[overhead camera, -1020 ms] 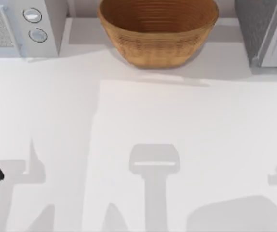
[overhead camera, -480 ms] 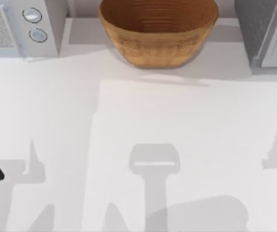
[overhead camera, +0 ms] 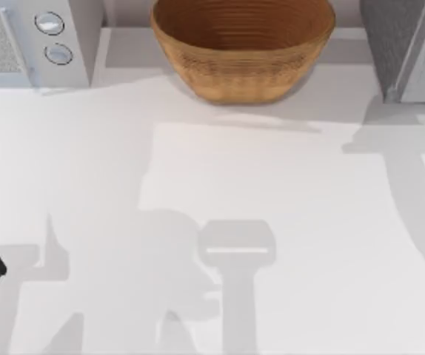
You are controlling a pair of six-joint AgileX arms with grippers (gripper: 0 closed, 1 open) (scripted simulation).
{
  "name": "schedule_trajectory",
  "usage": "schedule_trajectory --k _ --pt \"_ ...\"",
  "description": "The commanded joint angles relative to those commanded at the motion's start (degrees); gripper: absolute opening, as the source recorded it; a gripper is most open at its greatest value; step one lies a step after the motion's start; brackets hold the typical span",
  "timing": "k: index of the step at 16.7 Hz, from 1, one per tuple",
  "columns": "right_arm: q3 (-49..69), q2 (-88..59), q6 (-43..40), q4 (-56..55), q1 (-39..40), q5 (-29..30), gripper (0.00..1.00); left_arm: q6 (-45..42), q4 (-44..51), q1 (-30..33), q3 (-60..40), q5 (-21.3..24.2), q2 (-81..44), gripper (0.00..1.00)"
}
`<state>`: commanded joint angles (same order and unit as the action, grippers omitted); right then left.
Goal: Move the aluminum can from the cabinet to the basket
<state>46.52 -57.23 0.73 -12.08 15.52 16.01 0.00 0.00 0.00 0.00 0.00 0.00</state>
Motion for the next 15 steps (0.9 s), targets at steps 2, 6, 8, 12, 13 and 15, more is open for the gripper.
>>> schedule_trajectory --k 2,6,8,12,13,15 --pt "10.05 -13.08 0.14 -2.59 3.23 3.37 0.0 0.0 0.0 0.0 0.0 0.0 0.0 1.0" --pt "29.07 -38.24 0.43 -7.47 9.32 9.74 0.0 0.0 0.0 0.0 0.0 0.0 0.0 1.0" --pt "37.35 -49.36 0.57 -9.62 12.0 12.52 0.0 0.0 0.0 0.0 0.0 0.0 0.0 1.0" --pt "49.94 -66.04 0.82 -12.88 16.08 16.75 0.0 0.0 0.0 0.0 0.0 0.0 0.0 1.0" --pt "52.06 -68.72 0.86 -13.44 16.77 17.46 0.0 0.0 0.0 0.0 0.0 0.0 0.0 1.0" --pt "54.91 -72.26 0.93 -14.19 17.71 18.44 0.0 0.0 0.0 0.0 0.0 0.0 0.0 1.0"
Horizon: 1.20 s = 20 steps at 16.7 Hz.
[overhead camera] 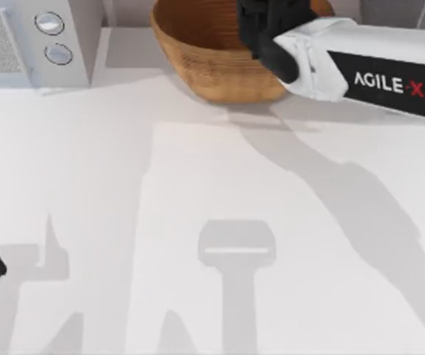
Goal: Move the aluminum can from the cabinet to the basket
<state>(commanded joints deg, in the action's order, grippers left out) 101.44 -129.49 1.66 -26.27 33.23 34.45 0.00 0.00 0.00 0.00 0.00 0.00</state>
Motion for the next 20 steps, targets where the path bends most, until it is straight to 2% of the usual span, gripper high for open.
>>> schedule_trajectory --k 7,13,18,20 --pt "0.55 -1.44 0.14 -0.09 0.01 0.1 0.0 0.0 0.0 0.0 0.0 0.0 0.0 1.0" --pt "6.91 -5.89 -0.07 0.97 -0.98 -0.9 0.0 0.0 0.0 0.0 0.0 0.0 0.0 1.0" --pt "7.57 -6.37 -0.09 1.09 -1.08 -1.0 0.0 0.0 0.0 0.0 0.0 0.0 0.0 1.0" --pt "7.57 -6.37 -0.09 1.09 -1.08 -1.0 0.15 0.0 0.0 0.0 0.0 0.0 0.0 1.0"
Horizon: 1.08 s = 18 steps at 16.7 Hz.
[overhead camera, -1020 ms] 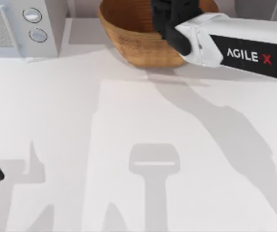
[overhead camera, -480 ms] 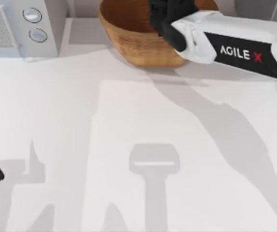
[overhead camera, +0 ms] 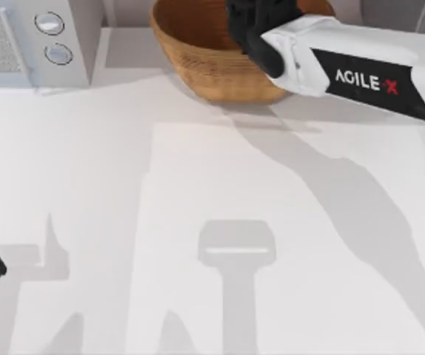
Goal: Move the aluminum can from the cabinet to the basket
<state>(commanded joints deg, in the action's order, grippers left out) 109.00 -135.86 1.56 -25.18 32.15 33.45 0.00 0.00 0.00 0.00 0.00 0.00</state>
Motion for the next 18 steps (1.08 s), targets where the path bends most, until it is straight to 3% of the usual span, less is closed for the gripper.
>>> schedule_trajectory --k 11,18 --pt "0.0 0.0 0.0 0.0 0.0 0.0 0.98 0.0 0.0 0.0 0.0 0.0 0.0 1.0" --pt "0.0 0.0 0.0 0.0 0.0 0.0 1.0 0.0 0.0 0.0 0.0 0.0 0.0 1.0"
